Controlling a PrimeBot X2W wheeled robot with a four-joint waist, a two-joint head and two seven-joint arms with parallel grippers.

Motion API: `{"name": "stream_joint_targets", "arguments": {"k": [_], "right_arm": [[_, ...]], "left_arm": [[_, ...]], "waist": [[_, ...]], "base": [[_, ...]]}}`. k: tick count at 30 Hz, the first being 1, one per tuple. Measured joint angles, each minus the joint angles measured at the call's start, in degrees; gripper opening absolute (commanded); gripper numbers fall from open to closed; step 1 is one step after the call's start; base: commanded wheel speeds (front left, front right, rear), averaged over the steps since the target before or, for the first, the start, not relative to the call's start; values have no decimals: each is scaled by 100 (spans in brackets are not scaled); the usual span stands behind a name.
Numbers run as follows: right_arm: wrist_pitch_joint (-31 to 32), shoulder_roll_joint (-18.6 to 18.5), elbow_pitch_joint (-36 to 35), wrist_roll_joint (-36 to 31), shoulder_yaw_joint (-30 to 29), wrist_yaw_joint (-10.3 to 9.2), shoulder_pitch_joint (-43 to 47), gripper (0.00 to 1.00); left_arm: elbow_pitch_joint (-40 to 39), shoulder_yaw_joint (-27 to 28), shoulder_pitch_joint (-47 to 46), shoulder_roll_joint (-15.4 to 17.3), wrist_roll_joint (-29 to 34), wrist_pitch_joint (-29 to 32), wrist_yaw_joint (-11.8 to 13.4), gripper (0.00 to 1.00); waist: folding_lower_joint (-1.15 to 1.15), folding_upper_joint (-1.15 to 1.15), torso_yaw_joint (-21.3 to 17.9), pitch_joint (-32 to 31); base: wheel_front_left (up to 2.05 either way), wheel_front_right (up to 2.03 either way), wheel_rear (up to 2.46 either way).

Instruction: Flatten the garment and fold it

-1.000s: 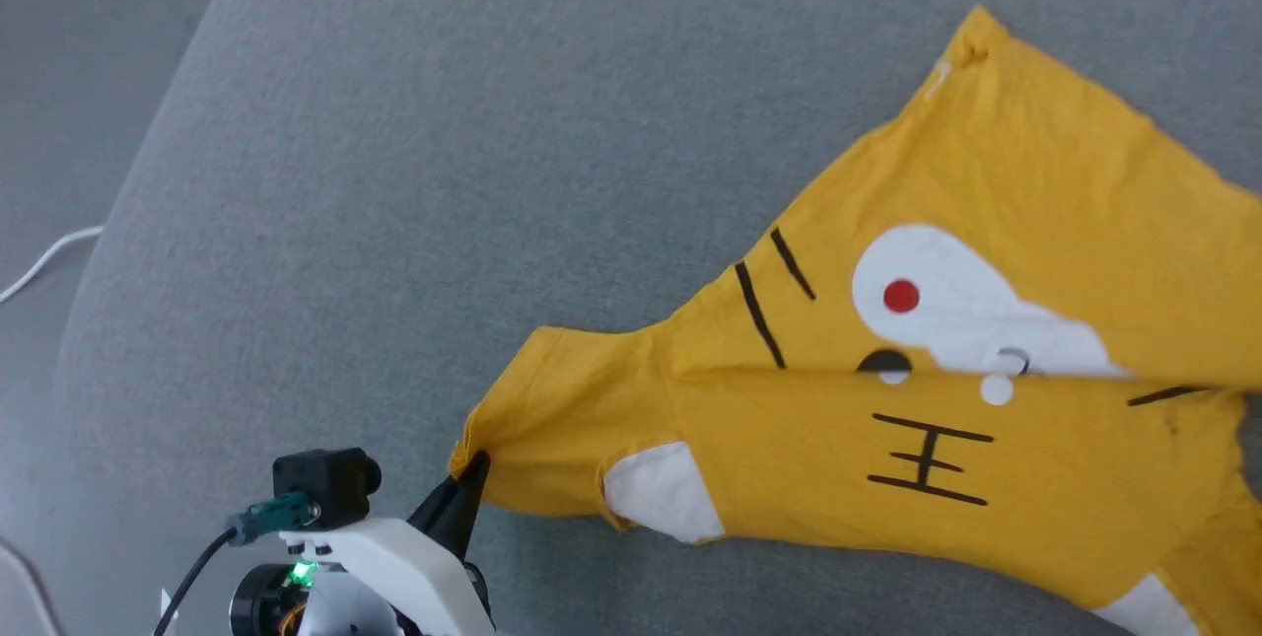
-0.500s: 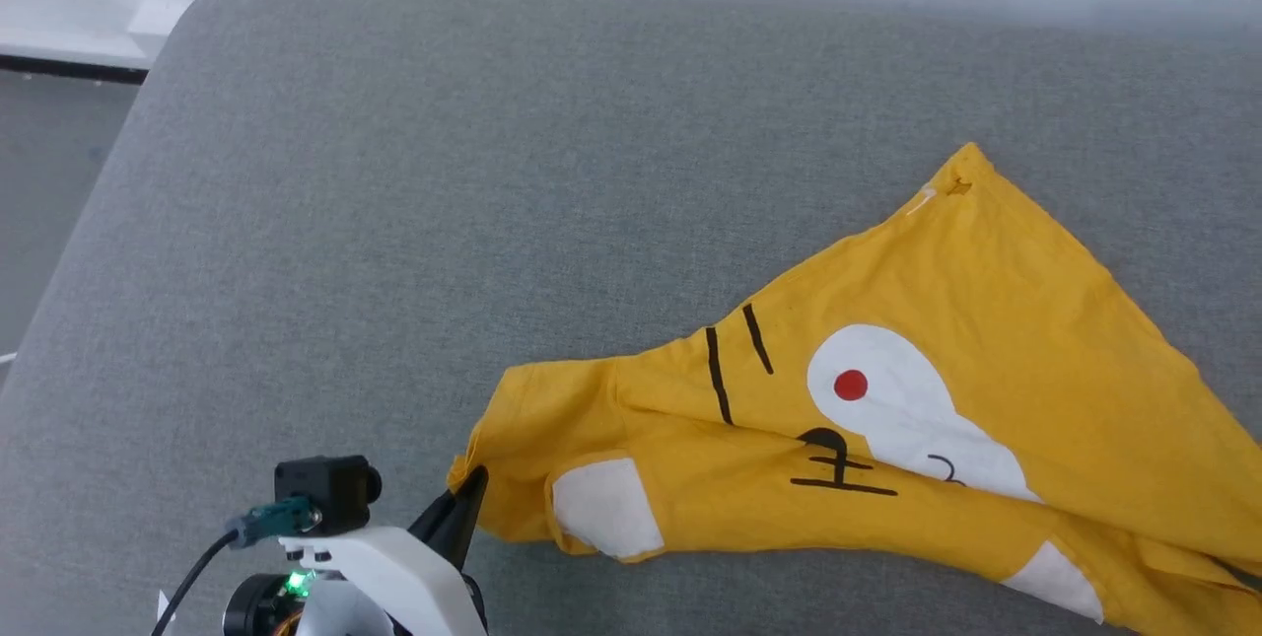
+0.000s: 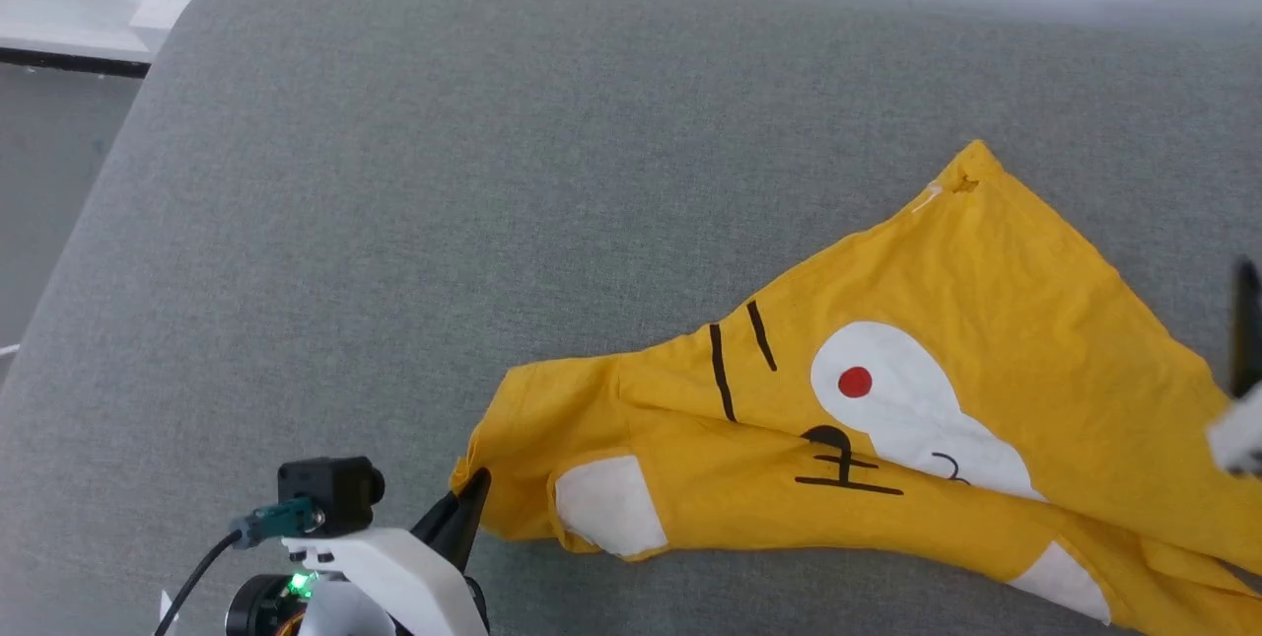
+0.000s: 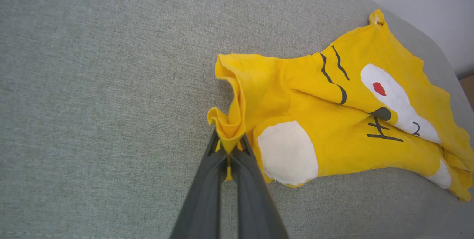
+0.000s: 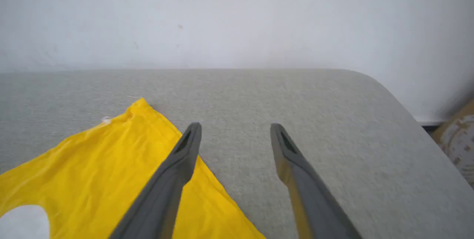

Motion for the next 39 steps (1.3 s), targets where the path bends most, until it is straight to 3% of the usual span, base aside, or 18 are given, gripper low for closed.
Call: {"name": "stream_joint_targets", "arguments": {"k": [5,10,19,27,28,29,30,32,36,39], "right_arm": [[-954,-500,519,312,1252,4,-730,100],[-982,-892,1360,504,2265,4,-1550,100],[538,-1254,2882,523,2934,4,-3188,100],[2092,-1319,3519,477,2949,4,-3948,100],[2260,-1324,3563,457,2942,4,-3992,85],[2417,-1317,3585,441,2902,4,-4042,48],[2574,-1313,3584,426,2883,3,-4101,37],[2853,-1302,3580,379,2808,3,-4213,0],[3023,-1266,3460,120,2740,7,-4207,0],[2672,-1249,3252,-9,2616,5,-3989,0]], "left_arm": [[19,-33,-10,-5,0,-44,-2,0],[66,-87,-109,-54,-1,-103,-11,0],[218,-220,-311,-201,-4,-270,-110,0],[417,-315,-434,-355,-48,-449,-210,0],[436,-321,-459,-363,-53,-457,-212,0],[456,-322,-489,-363,-55,-483,-218,0],[472,-320,-510,-361,-56,-500,-218,0],[513,-320,-525,-364,-58,-535,-219,0],[580,-333,-536,-390,-93,-549,-259,0],[617,-316,-536,-371,-103,-549,-259,0]], "waist": [[0,0,19,137],[0,0,118,308],[1,0,461,712],[1,0,797,1077],[1,0,831,1114],[0,0,860,1151],[0,0,883,1185],[0,0,917,1242],[0,0,926,1255],[1,0,889,1182]], "base": [[0,0,0],[0,0,0],[0,0,0],[0,0,0],[0,0,0],[0,0,0],[0,0,0],[0,0,0],[0,0,0],[0,0,0]]}}
